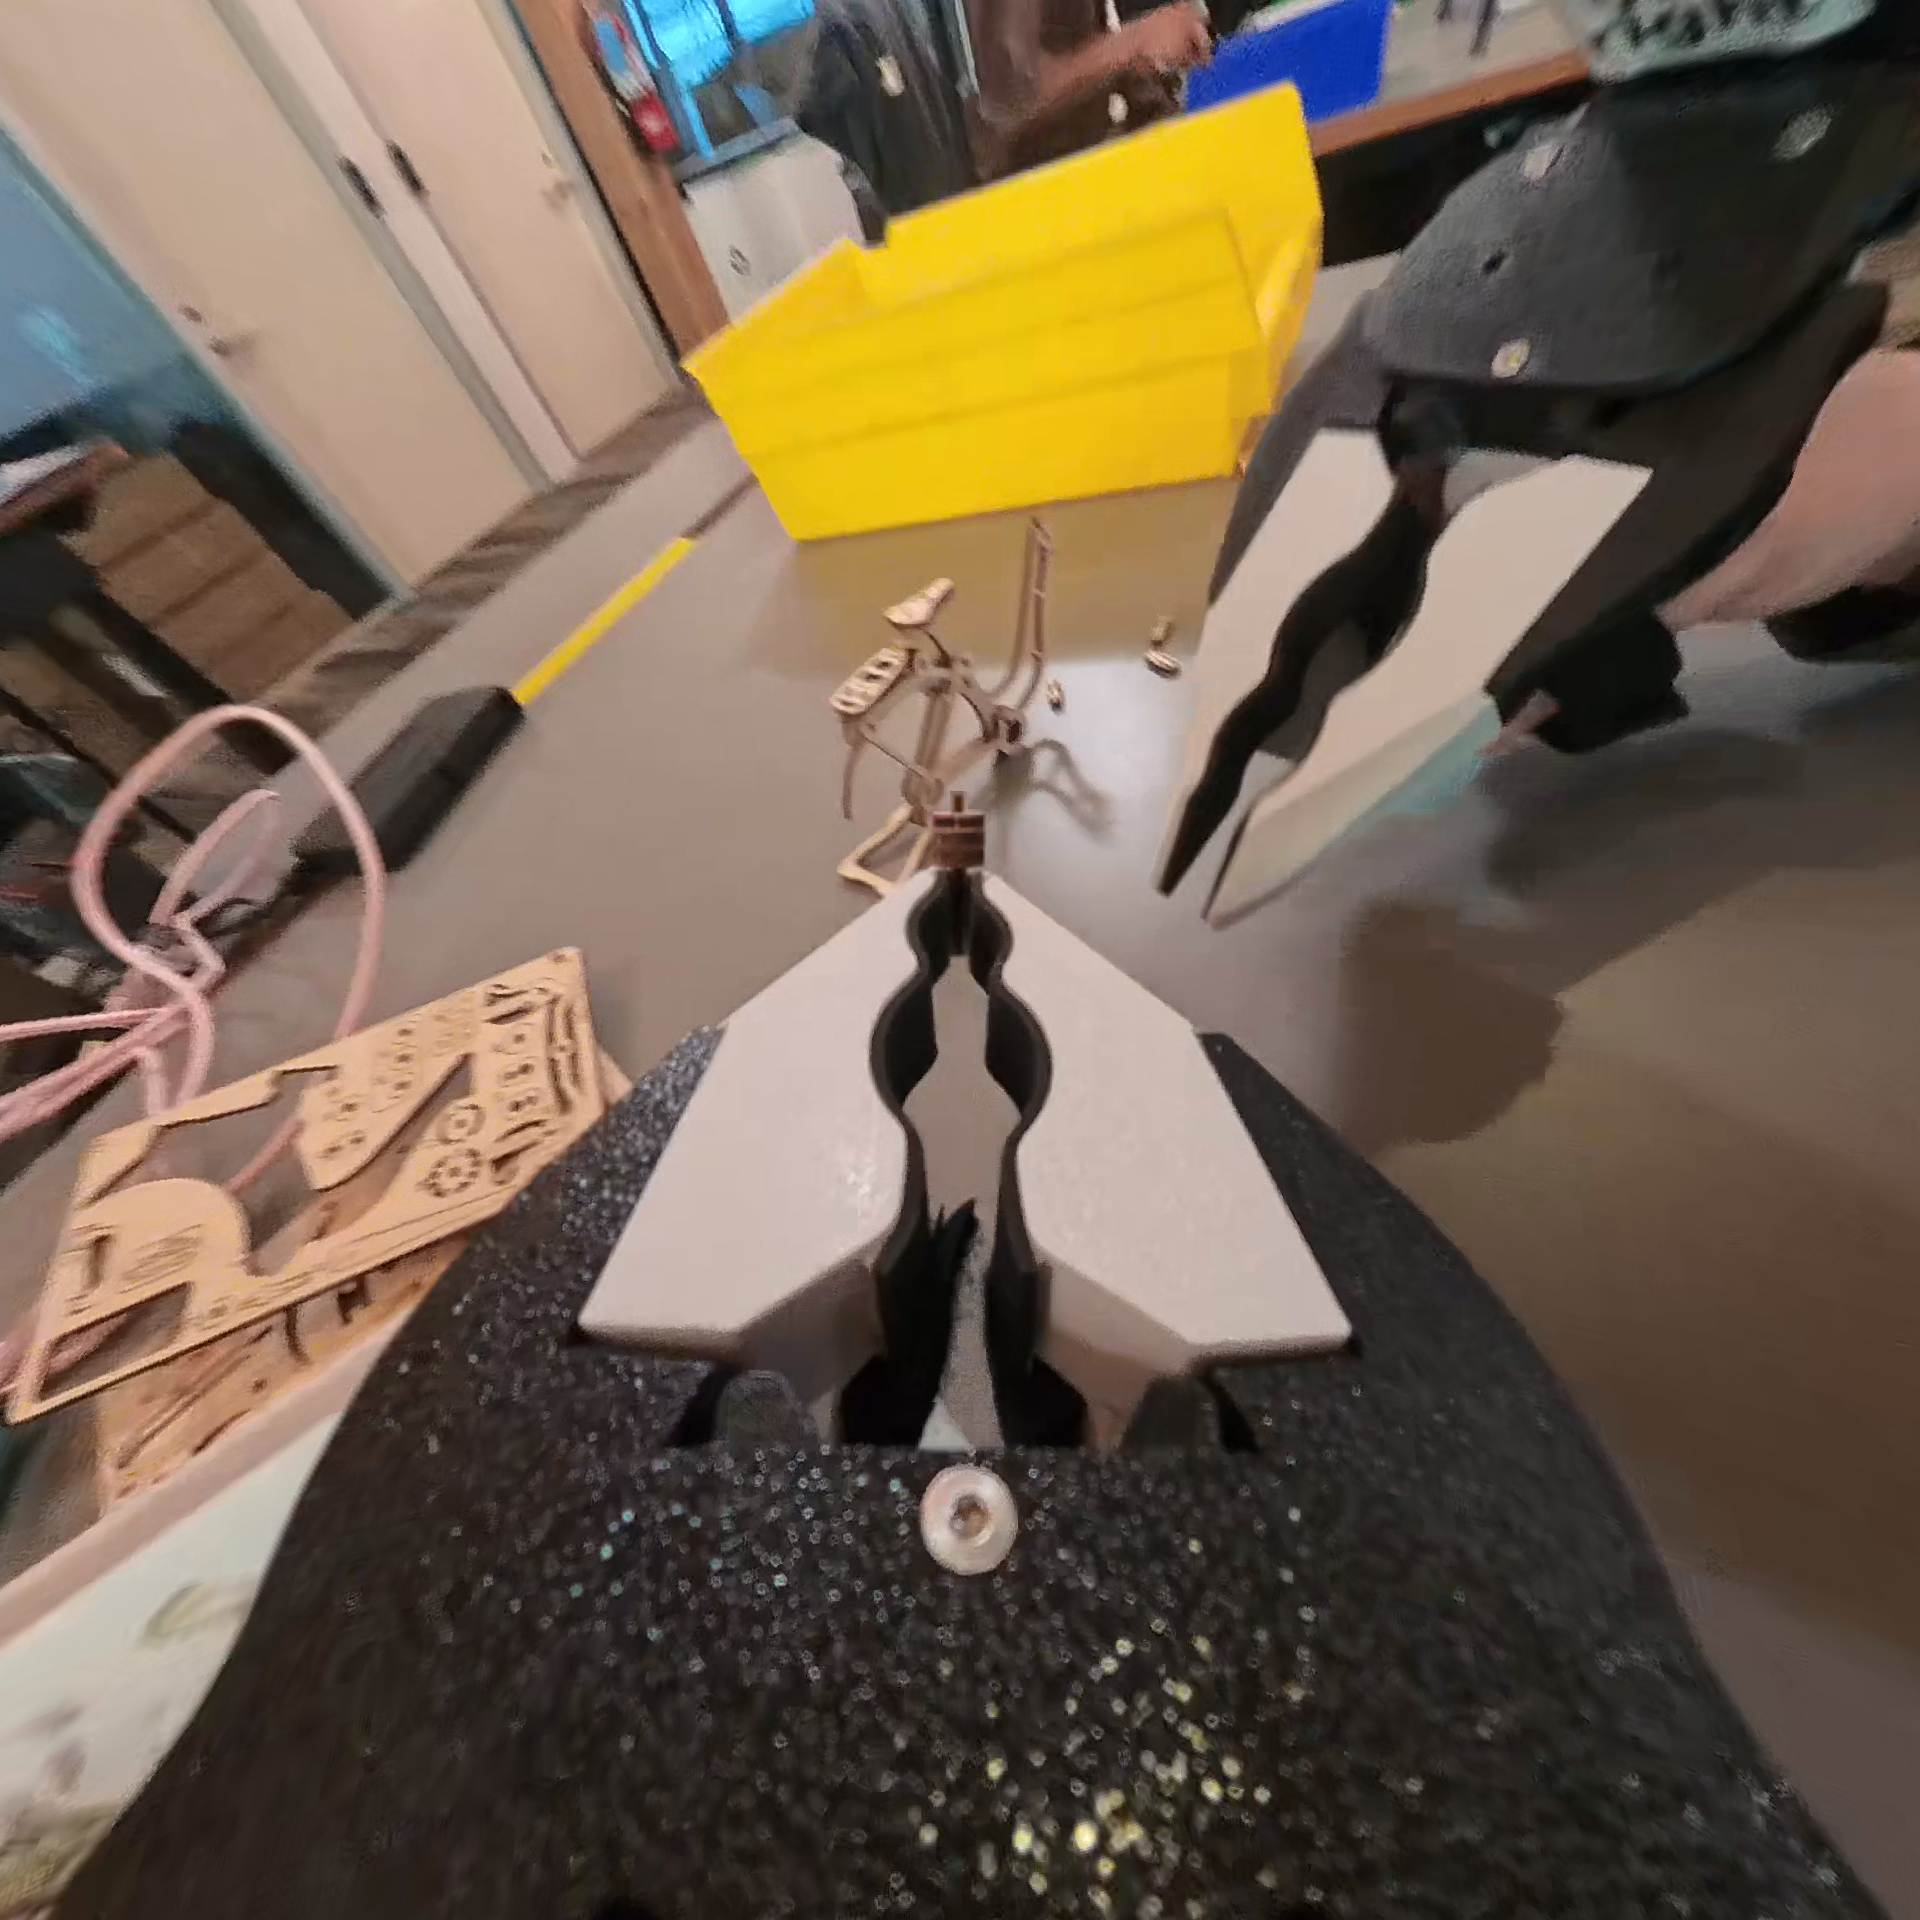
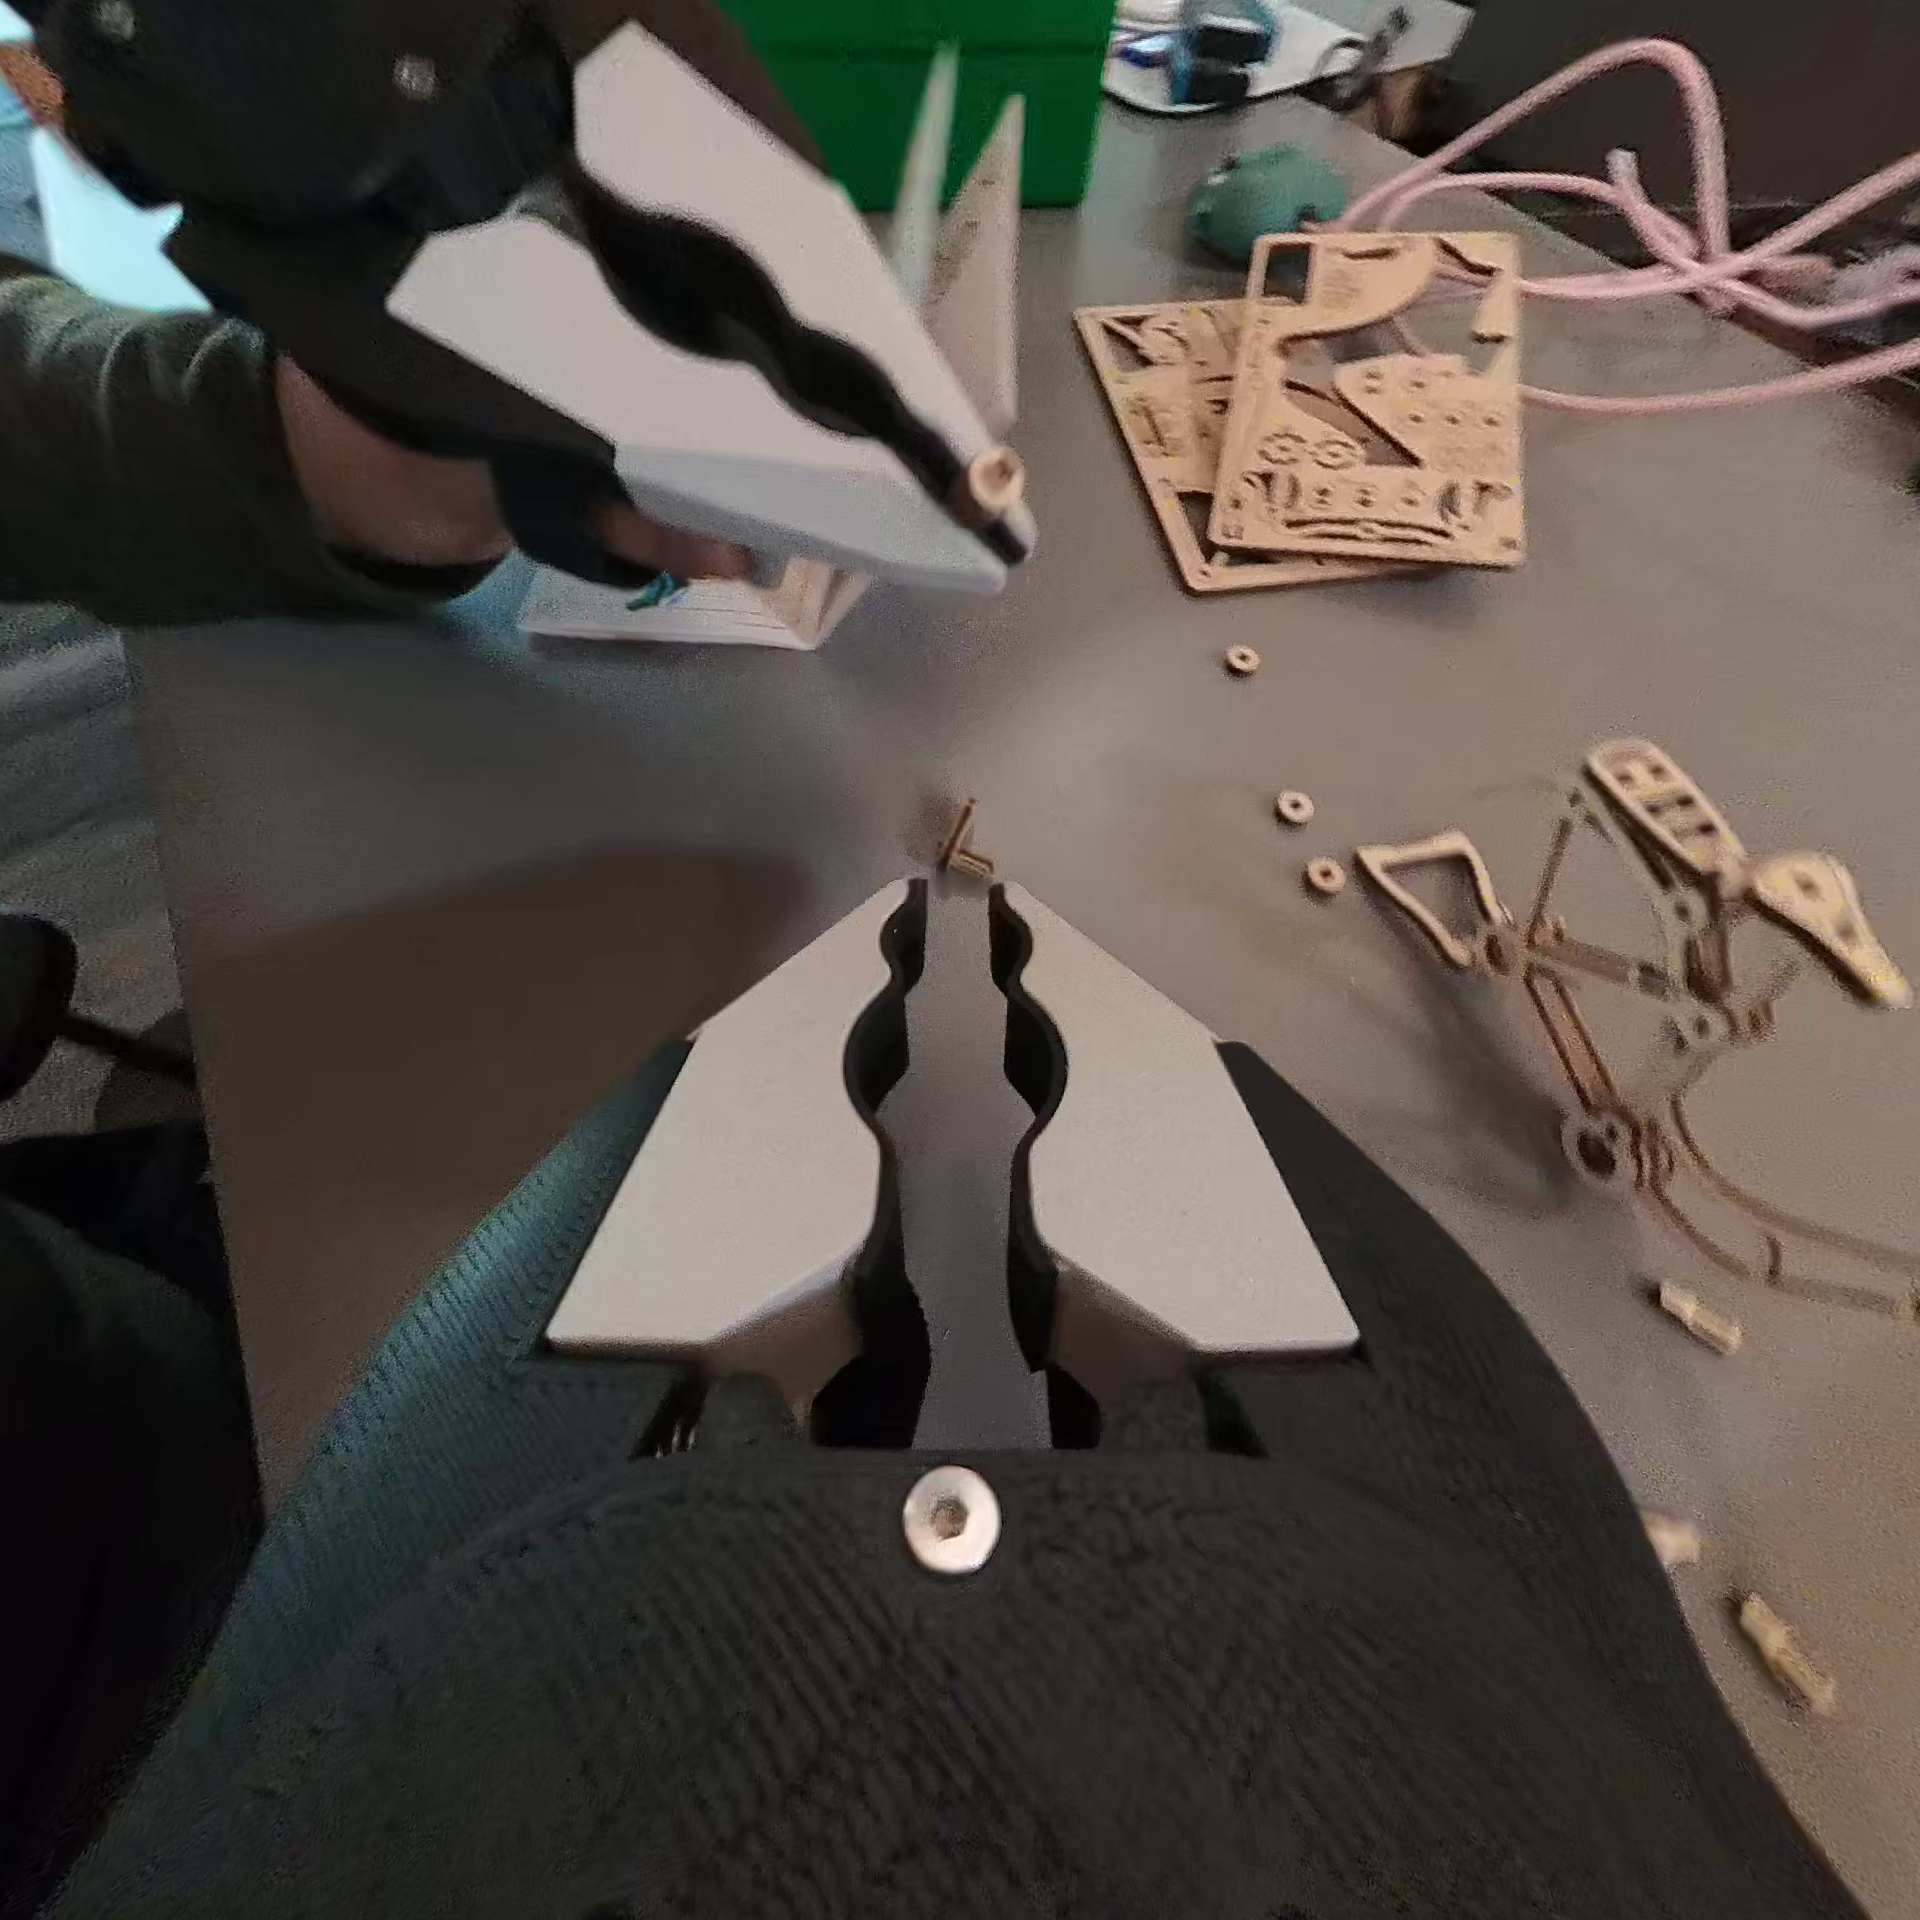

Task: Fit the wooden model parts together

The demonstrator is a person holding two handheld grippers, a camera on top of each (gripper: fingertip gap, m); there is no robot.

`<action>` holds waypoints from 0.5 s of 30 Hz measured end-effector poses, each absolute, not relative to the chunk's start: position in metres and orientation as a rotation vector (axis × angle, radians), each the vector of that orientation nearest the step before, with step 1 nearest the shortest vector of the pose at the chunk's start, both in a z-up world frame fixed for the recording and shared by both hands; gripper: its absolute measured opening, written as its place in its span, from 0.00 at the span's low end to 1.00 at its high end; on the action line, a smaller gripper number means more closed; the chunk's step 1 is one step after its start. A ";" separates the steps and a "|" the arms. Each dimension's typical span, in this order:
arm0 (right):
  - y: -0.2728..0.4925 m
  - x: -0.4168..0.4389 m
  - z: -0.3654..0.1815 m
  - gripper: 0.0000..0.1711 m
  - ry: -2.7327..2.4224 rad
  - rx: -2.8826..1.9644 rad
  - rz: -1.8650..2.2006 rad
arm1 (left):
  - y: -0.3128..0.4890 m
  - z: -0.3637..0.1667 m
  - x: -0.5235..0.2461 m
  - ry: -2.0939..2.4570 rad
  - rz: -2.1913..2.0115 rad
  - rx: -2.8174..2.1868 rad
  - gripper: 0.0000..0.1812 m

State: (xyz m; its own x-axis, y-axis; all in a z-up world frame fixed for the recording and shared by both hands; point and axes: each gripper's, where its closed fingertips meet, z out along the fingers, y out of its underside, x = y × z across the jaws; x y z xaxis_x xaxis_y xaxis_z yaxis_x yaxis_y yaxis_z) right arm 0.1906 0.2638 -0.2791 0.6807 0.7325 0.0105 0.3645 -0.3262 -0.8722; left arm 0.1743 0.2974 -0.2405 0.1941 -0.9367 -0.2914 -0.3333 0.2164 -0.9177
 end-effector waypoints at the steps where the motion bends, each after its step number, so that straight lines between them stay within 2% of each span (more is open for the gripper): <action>1: 0.268 0.187 -0.280 0.08 -0.896 -1.937 0.485 | 0.300 -0.234 0.172 1.325 -0.668 -1.311 0.00; 6: 0.282 0.175 -0.297 0.09 -1.075 -2.044 0.483 | 0.307 -0.221 0.165 1.270 -0.636 -1.263 0.00; 11: 0.286 0.169 -0.312 0.05 -1.215 -2.150 0.435 | 0.308 -0.227 0.167 1.297 -0.629 -1.278 0.00; 15: 0.280 0.169 -0.314 0.10 -1.409 -2.095 0.432 | 0.306 -0.232 0.169 1.319 -0.634 -1.285 0.00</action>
State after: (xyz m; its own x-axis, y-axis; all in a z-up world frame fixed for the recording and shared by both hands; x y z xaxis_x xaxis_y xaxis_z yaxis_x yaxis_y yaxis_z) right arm 0.1687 0.2798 -0.3137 0.3925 0.9185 0.0485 0.7337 -0.2809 -0.6187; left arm 0.1686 0.3059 -0.2318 0.2275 -0.9139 -0.3361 -0.3084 0.2598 -0.9151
